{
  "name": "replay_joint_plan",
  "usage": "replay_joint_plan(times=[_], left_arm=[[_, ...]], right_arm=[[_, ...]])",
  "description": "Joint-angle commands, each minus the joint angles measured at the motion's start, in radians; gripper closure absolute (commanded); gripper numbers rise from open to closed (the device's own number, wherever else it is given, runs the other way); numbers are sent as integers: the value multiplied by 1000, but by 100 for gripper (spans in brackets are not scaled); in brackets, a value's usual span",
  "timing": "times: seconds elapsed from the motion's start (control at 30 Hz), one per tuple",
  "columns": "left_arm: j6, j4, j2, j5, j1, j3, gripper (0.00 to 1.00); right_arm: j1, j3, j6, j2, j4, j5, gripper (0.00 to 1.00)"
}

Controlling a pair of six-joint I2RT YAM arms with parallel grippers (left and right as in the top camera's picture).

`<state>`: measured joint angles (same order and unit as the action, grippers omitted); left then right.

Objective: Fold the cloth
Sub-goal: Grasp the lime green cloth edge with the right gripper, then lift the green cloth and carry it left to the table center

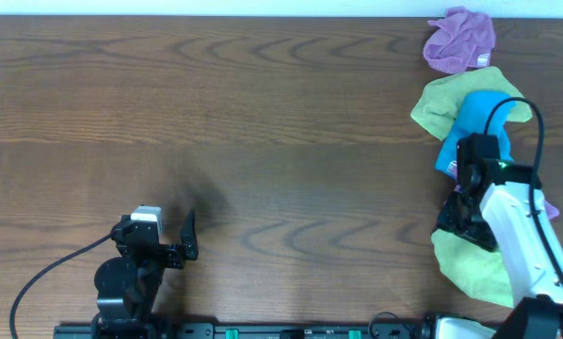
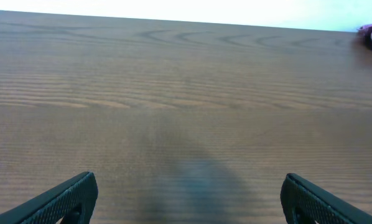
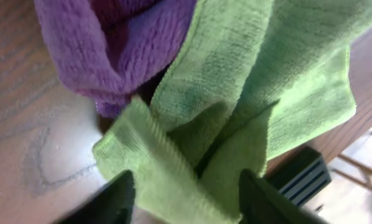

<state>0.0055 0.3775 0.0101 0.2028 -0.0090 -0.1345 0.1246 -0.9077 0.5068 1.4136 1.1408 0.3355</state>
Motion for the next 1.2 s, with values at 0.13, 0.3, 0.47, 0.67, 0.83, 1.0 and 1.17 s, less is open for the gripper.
replay_joint_plan(times=[0.13,0.3,0.47,0.67,0.83,1.0,1.17], left_arm=[[17,3,-6,3,-3,21,5],[17,3,-6,3,-3,21,5],[17,3,-6,3,-3,21,5],[17,3,-6,3,-3,21,5],[17,3,-6,3,-3,21,5],[17,3,-6,3,-3,21,5],[17,3,-6,3,-3,21,5]], right_arm=[[10,34,39,7,4,-12,99],[-7,-23,33,6,4,-145,99],[-119,-252,-66,6,3,-272,99],[-294,-586,-161,6,-59,-292,99],[-336,-684,-277,7,-288,-375,99],[-336,-684,-318,94,-530,-481,99],[-333,-684,-320,253,-660,-372,99]])
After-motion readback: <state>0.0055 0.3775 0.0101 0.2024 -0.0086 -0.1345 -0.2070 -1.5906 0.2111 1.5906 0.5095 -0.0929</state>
